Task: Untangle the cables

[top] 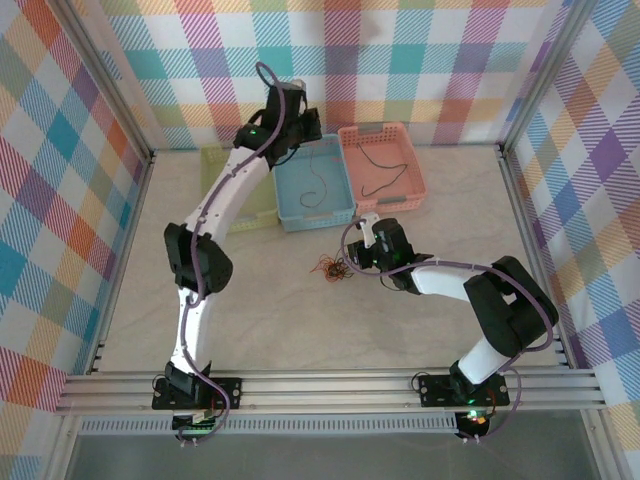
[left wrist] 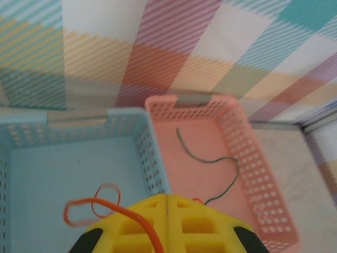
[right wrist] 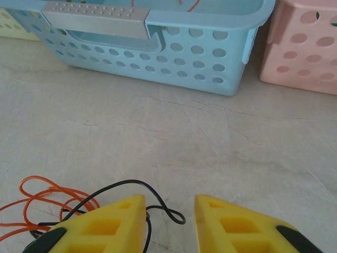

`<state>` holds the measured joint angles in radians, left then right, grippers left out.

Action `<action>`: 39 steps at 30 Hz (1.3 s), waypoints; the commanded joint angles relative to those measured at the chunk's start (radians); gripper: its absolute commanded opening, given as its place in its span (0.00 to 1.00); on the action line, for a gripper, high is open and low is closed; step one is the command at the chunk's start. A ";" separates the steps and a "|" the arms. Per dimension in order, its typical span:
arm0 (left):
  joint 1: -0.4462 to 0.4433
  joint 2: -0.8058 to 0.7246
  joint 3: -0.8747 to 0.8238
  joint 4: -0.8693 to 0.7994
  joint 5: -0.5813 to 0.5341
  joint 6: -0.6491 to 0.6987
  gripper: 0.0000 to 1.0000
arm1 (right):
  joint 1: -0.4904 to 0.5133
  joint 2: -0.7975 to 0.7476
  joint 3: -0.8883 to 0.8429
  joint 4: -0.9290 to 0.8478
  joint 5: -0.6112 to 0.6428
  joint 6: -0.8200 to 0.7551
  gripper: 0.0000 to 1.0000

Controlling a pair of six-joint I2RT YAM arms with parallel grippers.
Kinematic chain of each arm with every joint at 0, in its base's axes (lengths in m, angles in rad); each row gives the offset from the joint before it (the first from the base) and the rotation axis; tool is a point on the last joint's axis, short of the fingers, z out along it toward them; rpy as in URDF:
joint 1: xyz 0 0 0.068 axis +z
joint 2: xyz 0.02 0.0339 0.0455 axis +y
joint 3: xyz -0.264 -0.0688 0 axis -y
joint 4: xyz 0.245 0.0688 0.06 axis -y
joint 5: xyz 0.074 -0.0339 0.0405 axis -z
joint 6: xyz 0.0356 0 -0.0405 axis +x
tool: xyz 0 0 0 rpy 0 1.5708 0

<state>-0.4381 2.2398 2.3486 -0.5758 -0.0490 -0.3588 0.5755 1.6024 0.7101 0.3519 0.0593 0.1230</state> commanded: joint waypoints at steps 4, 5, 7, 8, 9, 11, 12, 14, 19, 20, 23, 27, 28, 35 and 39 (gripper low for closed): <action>0.026 0.044 -0.135 0.017 -0.032 -0.045 0.02 | -0.006 0.005 0.029 -0.011 -0.031 0.009 0.31; 0.030 0.059 -0.123 -0.001 -0.021 -0.050 0.12 | -0.006 0.005 0.028 -0.012 -0.036 0.008 0.31; 0.040 0.082 -0.096 -0.026 0.018 -0.053 0.24 | -0.006 0.006 0.031 -0.017 -0.038 0.007 0.31; 0.042 0.086 -0.078 -0.052 0.033 -0.047 0.31 | -0.007 0.006 0.035 -0.022 -0.037 0.005 0.31; 0.042 0.078 -0.070 -0.072 0.038 -0.041 0.37 | -0.006 0.008 0.038 -0.028 -0.039 0.004 0.31; 0.039 0.037 -0.097 -0.076 0.050 -0.034 0.45 | -0.006 0.008 0.040 -0.030 -0.042 0.003 0.31; 0.037 0.003 -0.123 -0.073 0.051 -0.032 0.46 | -0.007 0.007 0.039 -0.031 -0.043 0.003 0.31; 0.033 -0.074 -0.189 -0.056 0.043 -0.029 0.49 | -0.006 0.006 0.039 -0.030 -0.047 0.000 0.31; 0.036 -0.322 -0.449 0.015 0.005 -0.026 0.62 | -0.006 -0.014 0.014 0.013 -0.101 -0.032 0.32; 0.036 -0.377 -0.516 0.045 0.015 -0.022 0.63 | -0.007 -0.020 0.004 0.031 -0.115 -0.038 0.33; 0.036 -0.531 -0.736 0.131 0.086 -0.039 0.63 | -0.006 -0.026 0.000 0.041 -0.145 -0.052 0.33; 0.014 -0.671 -0.999 0.259 0.251 -0.072 0.61 | -0.006 -0.018 0.017 0.012 -0.198 -0.063 0.33; 0.005 -0.687 -1.041 0.269 0.274 -0.072 0.60 | -0.007 -0.018 0.017 0.012 -0.209 -0.065 0.33; -0.045 -0.708 -1.328 0.485 0.366 -0.150 0.49 | -0.005 0.020 0.066 -0.061 -0.224 -0.052 0.34; -0.046 -0.690 -1.376 0.550 0.388 -0.169 0.49 | -0.005 0.043 0.074 -0.058 -0.126 0.020 0.42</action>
<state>-0.4835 1.5566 0.9821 -0.1616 0.2939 -0.4980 0.5755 1.6226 0.7517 0.3183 -0.1200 0.0967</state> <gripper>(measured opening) 0.488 0.412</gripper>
